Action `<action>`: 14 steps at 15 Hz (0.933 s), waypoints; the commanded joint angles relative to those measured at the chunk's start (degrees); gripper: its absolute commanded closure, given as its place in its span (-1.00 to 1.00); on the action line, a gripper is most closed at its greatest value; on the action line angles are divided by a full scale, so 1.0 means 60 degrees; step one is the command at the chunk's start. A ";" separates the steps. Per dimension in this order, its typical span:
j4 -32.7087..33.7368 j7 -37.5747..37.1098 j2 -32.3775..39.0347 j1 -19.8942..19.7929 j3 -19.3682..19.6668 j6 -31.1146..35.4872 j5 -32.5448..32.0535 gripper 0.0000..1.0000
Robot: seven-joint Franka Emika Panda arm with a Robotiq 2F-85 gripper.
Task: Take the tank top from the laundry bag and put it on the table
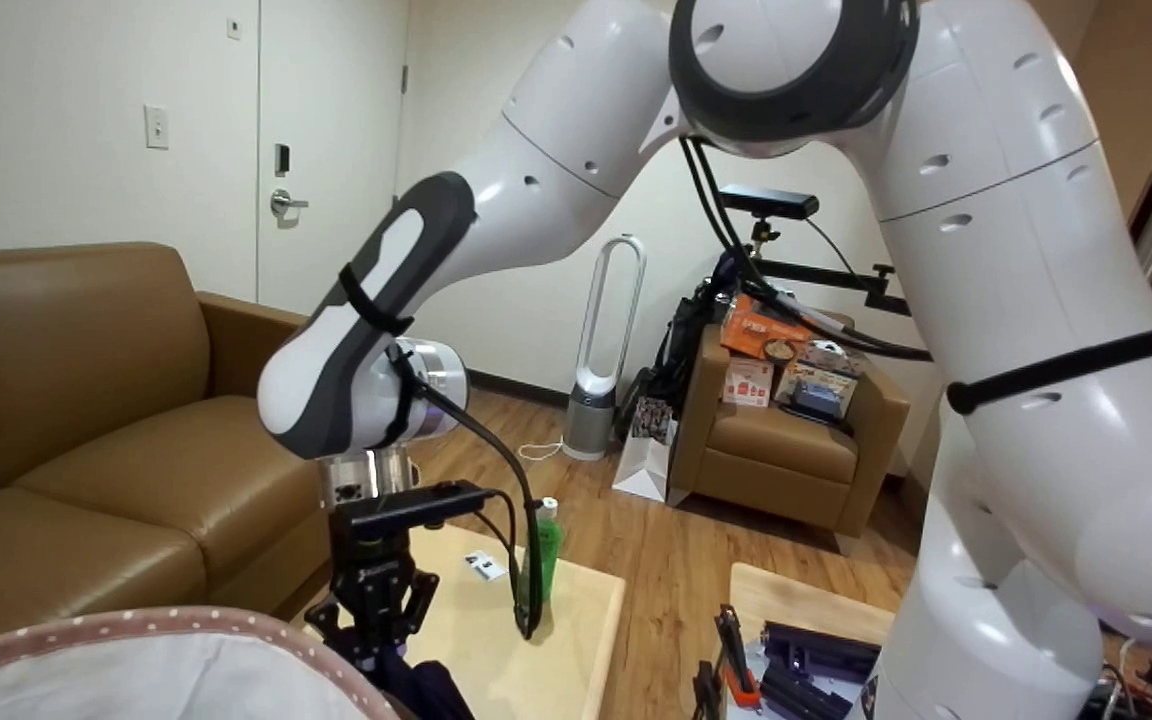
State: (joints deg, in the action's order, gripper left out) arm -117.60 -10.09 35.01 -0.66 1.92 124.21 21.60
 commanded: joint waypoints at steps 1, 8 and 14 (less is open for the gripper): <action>0.0012 -0.0057 0.0016 -0.0102 -0.0116 0.0004 -0.0085 0.79; -0.0051 -0.1426 0.0140 0.0797 0.0768 0.1863 -0.1829 0.87; 0.0116 -0.1639 0.1056 0.1510 0.1207 0.3847 -0.3816 0.87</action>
State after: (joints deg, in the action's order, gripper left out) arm -117.78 -19.89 38.17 7.16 8.61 143.47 2.54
